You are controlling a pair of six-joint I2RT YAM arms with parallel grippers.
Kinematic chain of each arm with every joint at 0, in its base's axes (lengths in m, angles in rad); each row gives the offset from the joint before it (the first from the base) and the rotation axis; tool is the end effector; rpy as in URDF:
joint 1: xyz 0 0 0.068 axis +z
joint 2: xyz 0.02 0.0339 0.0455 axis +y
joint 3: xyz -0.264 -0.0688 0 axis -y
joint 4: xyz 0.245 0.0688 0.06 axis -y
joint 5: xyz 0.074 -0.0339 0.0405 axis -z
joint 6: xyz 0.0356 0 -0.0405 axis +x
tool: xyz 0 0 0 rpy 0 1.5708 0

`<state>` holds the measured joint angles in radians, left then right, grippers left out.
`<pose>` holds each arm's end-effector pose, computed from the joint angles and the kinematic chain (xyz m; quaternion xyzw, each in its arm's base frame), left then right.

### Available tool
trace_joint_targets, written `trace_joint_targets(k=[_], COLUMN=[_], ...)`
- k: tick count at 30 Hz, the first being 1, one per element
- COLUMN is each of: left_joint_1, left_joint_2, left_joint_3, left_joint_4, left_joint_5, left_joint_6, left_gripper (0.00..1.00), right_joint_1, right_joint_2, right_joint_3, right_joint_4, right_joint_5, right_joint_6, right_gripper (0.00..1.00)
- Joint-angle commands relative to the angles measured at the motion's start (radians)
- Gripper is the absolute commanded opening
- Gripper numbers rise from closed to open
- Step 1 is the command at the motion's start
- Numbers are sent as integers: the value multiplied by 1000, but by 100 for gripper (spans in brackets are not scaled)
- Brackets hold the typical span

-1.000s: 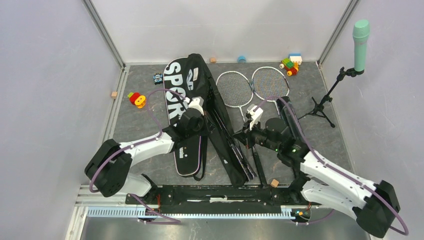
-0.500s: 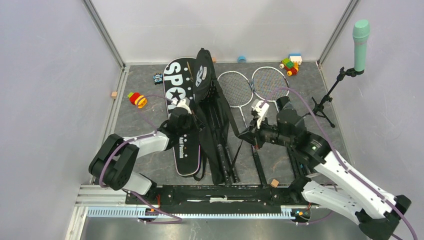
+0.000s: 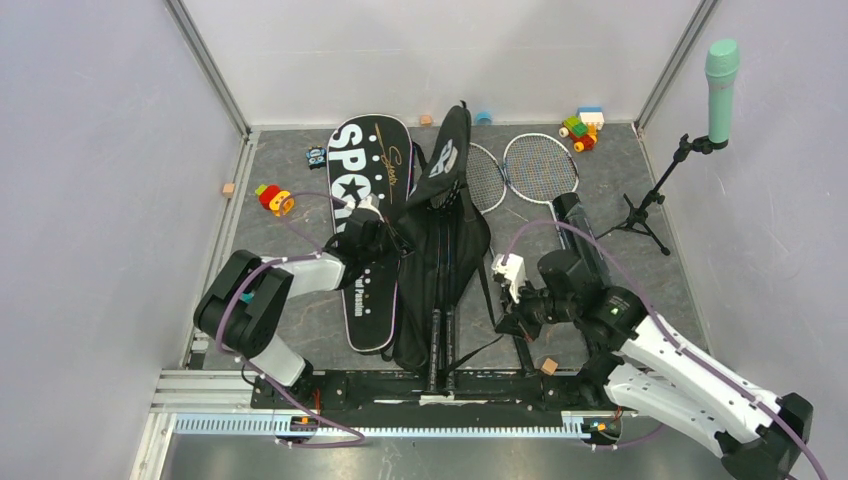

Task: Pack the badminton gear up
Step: Adjust the racket bag at the center of the board.

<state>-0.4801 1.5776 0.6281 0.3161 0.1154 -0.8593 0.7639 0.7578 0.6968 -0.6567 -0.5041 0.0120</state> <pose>0.2654 -0.1428 0.1485 -0.1423 0.8796 -0.3203 0.3216 0.1005 0.1201 0.2707 -0.4197 0.7822 0.3617 0.2850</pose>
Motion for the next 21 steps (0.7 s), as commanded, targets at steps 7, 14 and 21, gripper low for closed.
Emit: trace_joint_targets(k=[7, 14, 21], left_joint_1=[-29, -76, -95], left_joint_2=[13, -15, -21], left_joint_3=[120, 99, 93], left_joint_4=[-1, -25, -25], left_joint_5=[-73, -97, -102], left_joint_6=[-27, -1, -10], left_gripper=[2, 2, 2], right_joint_1=[7, 7, 37], right_joint_2=[-1, -182, 78], right_joint_3=[-158, -200, -264], right_joint_4=[-61, 424, 791], right_joint_5=[615, 194, 230], right_joint_6=[198, 178, 294], right_gripper=[58, 77, 73])
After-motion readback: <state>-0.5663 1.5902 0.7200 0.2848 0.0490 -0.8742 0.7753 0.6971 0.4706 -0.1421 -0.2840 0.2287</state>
